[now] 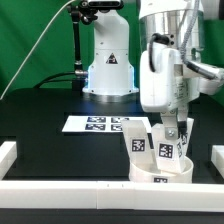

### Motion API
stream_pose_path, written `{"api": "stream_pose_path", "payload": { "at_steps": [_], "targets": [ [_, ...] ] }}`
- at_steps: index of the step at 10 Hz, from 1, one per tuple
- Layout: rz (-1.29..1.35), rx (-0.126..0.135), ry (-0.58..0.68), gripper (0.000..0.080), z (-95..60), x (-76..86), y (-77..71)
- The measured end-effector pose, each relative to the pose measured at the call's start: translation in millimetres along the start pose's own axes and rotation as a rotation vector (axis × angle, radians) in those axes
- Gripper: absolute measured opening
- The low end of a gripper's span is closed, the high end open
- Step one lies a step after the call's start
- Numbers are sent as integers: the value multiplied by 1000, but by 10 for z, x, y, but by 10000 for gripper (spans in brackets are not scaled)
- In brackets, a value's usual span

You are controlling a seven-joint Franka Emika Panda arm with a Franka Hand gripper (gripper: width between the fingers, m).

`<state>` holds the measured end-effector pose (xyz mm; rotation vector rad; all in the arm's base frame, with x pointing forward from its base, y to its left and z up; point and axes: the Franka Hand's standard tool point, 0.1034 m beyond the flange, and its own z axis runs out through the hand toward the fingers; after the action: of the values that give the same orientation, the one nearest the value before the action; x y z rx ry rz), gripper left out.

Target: Assemble stool

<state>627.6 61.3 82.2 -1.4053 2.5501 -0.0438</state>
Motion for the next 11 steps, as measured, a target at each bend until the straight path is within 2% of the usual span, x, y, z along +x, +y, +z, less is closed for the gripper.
{"api": "stream_pose_path", "payload": {
  "at_steps": [2, 4, 5, 6, 7, 8, 10, 11],
  "targets": [
    [113, 1, -31, 335, 3, -17, 7],
    [77, -4, -29, 343, 1, -28, 15],
    [20, -37, -32, 525, -50, -73, 8],
    [18, -41, -48, 525, -142, -150, -19],
    [-42, -32, -61, 627, -214, -197, -26],
    [-115, -28, -69, 644, -247, -201, -33],
    [-257, -27, -65, 648, -216, -181, -25],
    [-357, -34, -59, 648, -209, -180, -14]
  ]
}}
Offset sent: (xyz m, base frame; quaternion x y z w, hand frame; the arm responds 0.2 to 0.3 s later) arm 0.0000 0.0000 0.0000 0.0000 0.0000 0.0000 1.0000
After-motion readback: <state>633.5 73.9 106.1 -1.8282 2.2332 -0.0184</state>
